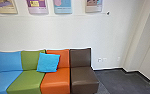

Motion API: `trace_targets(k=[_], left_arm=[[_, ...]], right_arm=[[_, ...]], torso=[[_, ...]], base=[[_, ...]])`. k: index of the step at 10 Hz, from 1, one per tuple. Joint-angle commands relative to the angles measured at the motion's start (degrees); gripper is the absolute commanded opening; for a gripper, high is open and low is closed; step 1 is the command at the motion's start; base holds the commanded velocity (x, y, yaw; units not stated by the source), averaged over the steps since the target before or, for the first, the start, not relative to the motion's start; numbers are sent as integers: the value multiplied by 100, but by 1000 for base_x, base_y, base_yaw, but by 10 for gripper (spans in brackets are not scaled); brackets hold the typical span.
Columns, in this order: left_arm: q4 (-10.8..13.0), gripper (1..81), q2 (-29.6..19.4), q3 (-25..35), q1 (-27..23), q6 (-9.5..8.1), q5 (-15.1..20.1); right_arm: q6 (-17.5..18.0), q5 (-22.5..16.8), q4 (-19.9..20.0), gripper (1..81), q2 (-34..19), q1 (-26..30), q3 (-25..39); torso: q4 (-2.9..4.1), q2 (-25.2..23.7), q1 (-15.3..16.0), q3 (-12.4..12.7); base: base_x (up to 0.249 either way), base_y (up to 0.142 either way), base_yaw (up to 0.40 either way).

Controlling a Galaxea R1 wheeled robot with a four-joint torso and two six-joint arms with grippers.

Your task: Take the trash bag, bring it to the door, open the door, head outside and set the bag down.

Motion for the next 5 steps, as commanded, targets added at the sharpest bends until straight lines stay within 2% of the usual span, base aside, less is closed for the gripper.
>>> trace_targets(k=[1,4,5], left_arm=[[-53,811,1,34,-220,25,321],[-53,811,1,34,-220,25,321],[-53,811,-8,43,-221,25,321]], right_arm=[[-47,-354,-28,811,-13,206,48],[-47,-354,-46,811,-13,206,57],[-65,-362,-63,811,-22,197,75]], torso=[[0,0,0,0],[0,0,0,0],[0,2,2,0]], base=[[171,0,0],[164,0,0],[86,0,0]])
